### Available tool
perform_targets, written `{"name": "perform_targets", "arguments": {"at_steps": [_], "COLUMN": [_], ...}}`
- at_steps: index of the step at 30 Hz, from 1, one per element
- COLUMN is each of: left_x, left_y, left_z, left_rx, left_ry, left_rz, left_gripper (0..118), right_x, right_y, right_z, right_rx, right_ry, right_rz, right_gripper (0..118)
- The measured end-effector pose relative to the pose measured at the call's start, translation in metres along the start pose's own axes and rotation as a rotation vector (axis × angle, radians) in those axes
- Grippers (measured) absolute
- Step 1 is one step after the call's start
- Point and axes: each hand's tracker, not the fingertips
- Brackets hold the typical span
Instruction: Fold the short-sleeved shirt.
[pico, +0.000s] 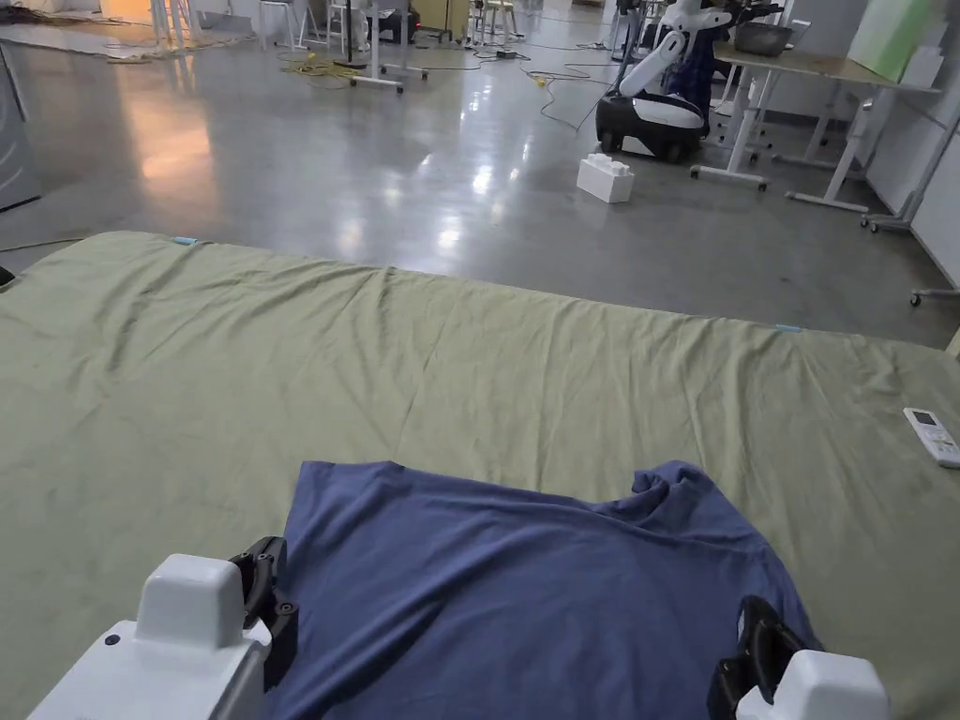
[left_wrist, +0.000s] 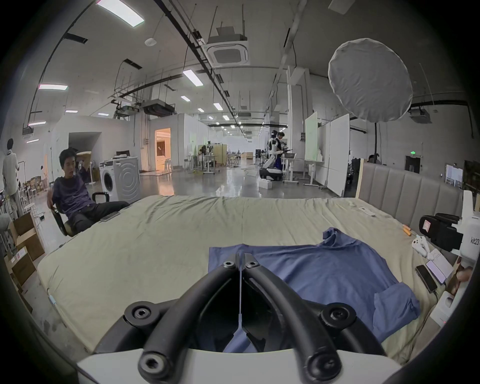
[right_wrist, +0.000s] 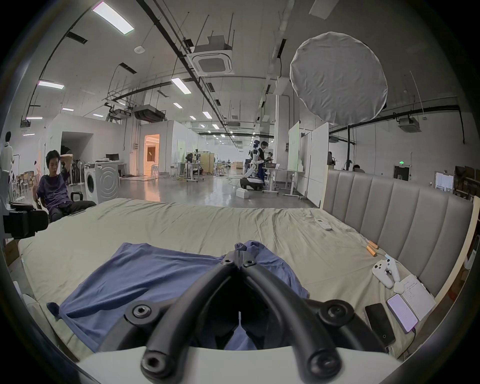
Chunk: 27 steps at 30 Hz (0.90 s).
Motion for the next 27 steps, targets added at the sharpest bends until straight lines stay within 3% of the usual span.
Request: {"name": "perform_targets", "arguments": {"at_steps": [6,10,17,19,21,22,27], "left_x": [-0.019,-0.073,-0.1,-0.09,-0.087,-0.085,-0.086], "left_y": [-0.004,-0.023,-0.001,0.015,0.022,0.023,0.01], "left_z": [-0.02,-0.096,-0.22,-0.243,-0.274,-0.287,-0.366], "left_rx": [-0.146,-0.295,-0.461,-0.482,-0.546,-0.571,-0.671], "left_ry": [-0.008,-0.024,-0.027,0.003,-0.007,-0.016,-0.035], "left_rz": [0.034,0.093,0.109,0.095,0.081,0.081,0.122], "left_gripper": [1,1,3,22,55,64,77], "right_x": [0.004,0.007,0.012,0.014,0.015,0.016,0.02], "right_y": [-0.007,-0.012,-0.022,-0.026,-0.03,-0.033,-0.046], "right_z": [-0.001,-0.011,-0.043,-0.054,-0.066,-0.071,-0.093], "right_rx": [-0.024,-0.054,-0.114,-0.135,-0.156,-0.161,-0.226], "right_ry": [0.009,0.012,0.009,0.011,0.011,0.011,0.009], "right_rz": [0.003,0.018,0.047,0.053,0.063,0.064,0.058], "right_gripper": [0,0,0,0,0,0,0]}}
